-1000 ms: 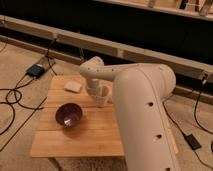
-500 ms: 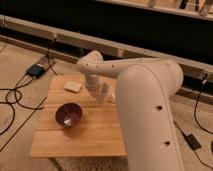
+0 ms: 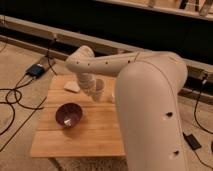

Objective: Place the ceramic cup in the ceramic bowl

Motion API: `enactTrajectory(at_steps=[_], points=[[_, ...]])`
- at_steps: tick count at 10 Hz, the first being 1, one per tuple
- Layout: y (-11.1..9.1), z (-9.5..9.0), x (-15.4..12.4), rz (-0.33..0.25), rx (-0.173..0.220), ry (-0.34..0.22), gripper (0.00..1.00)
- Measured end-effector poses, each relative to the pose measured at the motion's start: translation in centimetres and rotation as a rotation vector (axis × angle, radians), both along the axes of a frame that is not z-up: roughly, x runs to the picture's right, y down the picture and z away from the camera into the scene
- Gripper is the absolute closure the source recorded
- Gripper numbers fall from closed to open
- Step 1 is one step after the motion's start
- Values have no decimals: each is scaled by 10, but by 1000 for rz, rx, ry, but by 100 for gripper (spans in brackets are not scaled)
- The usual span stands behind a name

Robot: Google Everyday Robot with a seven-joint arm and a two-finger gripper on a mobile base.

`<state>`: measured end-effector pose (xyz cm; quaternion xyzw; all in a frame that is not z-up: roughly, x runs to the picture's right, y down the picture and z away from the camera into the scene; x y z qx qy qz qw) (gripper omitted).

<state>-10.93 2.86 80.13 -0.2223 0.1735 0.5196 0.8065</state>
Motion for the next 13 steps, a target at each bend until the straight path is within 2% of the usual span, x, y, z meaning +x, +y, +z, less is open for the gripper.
enactTrajectory(at_steps=[3,7,9,13], points=[[11,-19,-42,-80,12,-62,100],[31,-29,-76,-158,0,-107,100],[43,-27,-90,-187,-10,-121,100],[72,-11,-110,-218,-34,-129,100]])
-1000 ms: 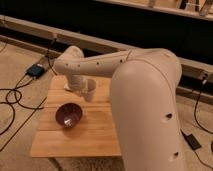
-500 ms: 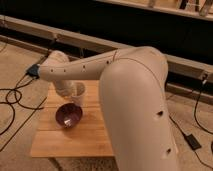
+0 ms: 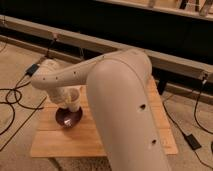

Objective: Place the ceramic cup in the ceramic bowl

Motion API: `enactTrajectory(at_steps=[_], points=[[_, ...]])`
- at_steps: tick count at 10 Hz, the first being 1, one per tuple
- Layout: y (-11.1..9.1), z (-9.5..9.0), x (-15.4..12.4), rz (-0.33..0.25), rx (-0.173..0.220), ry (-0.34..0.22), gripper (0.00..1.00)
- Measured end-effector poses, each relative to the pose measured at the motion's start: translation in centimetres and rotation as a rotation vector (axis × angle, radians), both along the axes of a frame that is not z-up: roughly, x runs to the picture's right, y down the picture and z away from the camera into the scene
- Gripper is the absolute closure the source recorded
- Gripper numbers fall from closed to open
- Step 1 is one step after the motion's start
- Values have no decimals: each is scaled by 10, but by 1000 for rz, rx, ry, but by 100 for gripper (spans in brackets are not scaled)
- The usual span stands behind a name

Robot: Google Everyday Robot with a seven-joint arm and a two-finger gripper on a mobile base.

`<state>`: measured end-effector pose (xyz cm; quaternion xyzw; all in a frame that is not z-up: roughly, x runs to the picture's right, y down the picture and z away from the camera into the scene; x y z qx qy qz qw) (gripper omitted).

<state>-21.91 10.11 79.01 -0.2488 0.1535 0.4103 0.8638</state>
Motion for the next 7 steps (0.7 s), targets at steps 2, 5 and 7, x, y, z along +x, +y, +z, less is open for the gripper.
enactTrajectory(at_steps=[2,5,7], points=[[17,11,-8,-7,-13,2,100],[37,24,-18,-4,-27,7,100],[46,28,-23,-5,-29,8,100]])
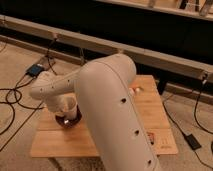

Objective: Place the ceramic cup in the ceramic bowl

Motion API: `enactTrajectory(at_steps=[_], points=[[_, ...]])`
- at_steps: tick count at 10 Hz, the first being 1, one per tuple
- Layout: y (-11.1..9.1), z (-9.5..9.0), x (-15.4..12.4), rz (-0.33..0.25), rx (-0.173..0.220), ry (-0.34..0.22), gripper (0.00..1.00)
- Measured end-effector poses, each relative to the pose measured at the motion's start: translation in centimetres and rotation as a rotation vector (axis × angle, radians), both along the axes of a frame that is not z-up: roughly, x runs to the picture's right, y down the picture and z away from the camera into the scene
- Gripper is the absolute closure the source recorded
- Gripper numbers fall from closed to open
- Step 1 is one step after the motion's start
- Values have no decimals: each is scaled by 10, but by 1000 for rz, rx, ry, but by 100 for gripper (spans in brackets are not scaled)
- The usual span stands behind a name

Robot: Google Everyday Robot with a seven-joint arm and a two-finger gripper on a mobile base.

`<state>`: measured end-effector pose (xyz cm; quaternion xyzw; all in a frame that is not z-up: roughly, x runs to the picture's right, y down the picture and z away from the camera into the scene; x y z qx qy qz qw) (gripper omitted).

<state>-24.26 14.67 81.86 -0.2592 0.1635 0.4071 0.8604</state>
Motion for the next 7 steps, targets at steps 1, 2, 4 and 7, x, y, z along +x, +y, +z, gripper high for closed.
enactTrajectory(at_steps=[1,2,4,7], points=[[2,1,-2,0,1,3,96],[5,1,-2,-1,0,7,87],[8,0,-3,1,1,16,67],[10,-2,-3,1,0,26,35]])
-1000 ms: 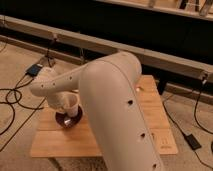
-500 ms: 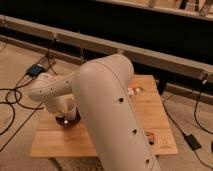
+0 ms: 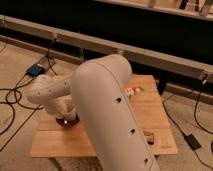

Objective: Place the ceramic cup in the ceramic bowl

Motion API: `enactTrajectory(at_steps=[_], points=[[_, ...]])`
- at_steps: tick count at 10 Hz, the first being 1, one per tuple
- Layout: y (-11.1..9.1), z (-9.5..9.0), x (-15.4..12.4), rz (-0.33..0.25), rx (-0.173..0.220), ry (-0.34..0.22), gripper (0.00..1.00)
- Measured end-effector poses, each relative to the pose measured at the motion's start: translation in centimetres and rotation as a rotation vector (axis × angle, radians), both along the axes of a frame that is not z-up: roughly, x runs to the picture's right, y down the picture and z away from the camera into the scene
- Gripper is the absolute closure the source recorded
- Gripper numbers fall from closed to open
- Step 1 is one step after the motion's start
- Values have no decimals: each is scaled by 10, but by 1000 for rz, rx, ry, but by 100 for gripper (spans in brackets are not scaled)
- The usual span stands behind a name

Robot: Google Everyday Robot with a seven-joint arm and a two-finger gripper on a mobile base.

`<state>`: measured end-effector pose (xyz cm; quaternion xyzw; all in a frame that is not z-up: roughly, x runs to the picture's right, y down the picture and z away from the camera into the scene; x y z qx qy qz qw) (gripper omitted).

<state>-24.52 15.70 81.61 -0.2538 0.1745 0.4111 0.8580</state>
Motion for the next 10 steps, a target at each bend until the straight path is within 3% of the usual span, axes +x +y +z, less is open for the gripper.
enactTrajectory(at_steps=[2,10], points=[[0,-2,2,-1,-2,5,21],[-13,-18,14,16,17,26,20]])
